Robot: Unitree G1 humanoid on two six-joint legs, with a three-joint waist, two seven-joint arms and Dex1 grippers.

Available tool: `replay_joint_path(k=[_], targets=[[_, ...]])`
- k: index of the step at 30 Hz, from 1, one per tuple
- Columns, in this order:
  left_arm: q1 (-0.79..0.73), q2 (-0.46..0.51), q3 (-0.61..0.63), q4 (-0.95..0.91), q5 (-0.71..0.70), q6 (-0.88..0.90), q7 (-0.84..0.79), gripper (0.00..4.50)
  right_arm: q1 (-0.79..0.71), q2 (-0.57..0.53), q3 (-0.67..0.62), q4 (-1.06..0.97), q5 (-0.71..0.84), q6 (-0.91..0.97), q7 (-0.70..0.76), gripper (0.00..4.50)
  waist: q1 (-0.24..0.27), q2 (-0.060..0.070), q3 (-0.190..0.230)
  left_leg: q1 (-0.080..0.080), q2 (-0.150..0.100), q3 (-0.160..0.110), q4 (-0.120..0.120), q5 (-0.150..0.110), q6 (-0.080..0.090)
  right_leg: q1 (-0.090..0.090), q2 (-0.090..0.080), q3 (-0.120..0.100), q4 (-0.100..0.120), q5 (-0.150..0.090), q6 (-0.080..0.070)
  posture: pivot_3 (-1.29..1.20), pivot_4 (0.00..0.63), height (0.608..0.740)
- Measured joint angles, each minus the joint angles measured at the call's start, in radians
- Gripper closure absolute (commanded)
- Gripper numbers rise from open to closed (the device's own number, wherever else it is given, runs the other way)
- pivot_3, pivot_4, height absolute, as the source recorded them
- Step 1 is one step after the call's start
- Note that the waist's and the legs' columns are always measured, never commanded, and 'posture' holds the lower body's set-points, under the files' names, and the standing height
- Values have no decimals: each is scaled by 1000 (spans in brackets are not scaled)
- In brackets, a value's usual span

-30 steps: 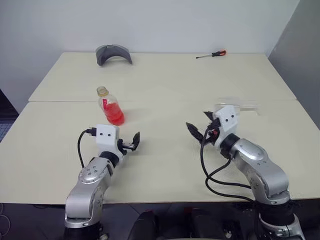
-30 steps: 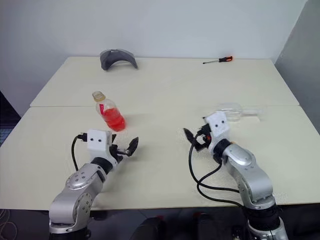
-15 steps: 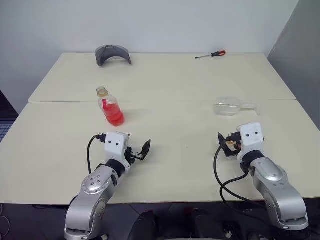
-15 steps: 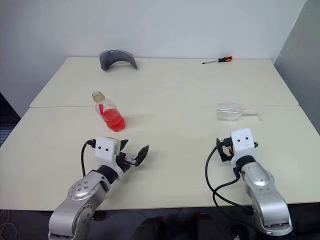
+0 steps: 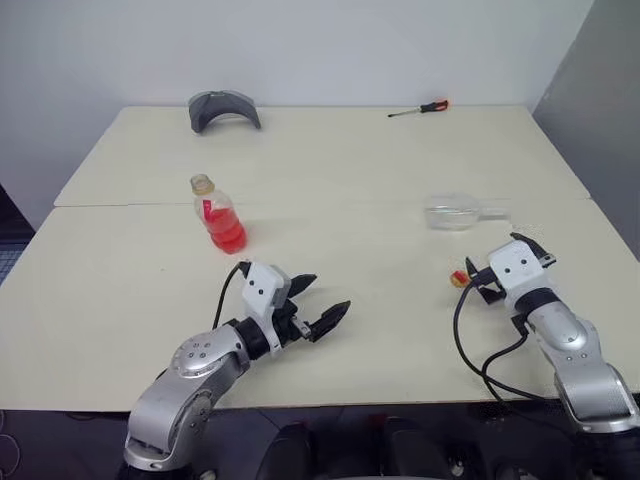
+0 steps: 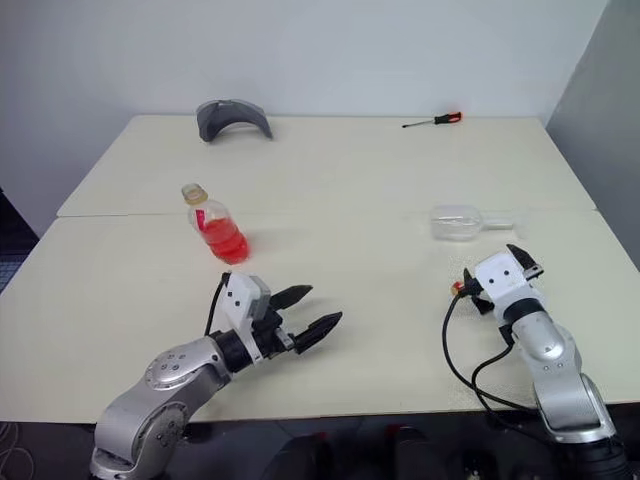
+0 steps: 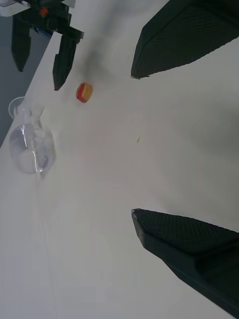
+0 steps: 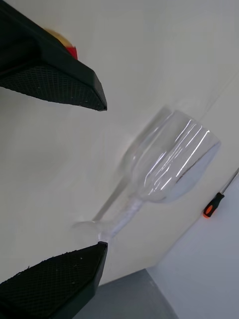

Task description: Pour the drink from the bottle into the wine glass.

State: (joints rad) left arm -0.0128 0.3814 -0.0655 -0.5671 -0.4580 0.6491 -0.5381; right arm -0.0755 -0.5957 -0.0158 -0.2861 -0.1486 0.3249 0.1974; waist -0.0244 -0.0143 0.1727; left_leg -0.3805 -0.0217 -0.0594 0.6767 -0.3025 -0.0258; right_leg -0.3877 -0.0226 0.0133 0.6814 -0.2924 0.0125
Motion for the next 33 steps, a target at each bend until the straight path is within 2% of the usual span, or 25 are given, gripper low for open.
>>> replay_joint_path(k=[7, 18, 33], targets=[[-58, -2, -43, 77, 44, -87, -20, 24, -125, -52, 30, 192, -95, -144, 2, 0, 0, 0, 0, 0, 0, 1, 0, 0, 0, 0, 0, 1, 0, 0, 0, 0, 150, 740], [-136, -18, -79, 161, 65, -128, -40, 24, -328, -111, 105, 606, -230, -421, -11, 0, -2, 0, 0, 0, 0, 4, 1, 1, 0, 0, 0, 2, 0, 0, 0, 0, 150, 740], [-210, -46, -96, 225, 80, -137, -53, 24, -584, -146, 219, 1053, -384, -566, -76, 0, -3, 0, 0, 0, 0, 6, 1, 1, 0, 0, -1, 3, 0, 0, 0, 0, 150, 740]])
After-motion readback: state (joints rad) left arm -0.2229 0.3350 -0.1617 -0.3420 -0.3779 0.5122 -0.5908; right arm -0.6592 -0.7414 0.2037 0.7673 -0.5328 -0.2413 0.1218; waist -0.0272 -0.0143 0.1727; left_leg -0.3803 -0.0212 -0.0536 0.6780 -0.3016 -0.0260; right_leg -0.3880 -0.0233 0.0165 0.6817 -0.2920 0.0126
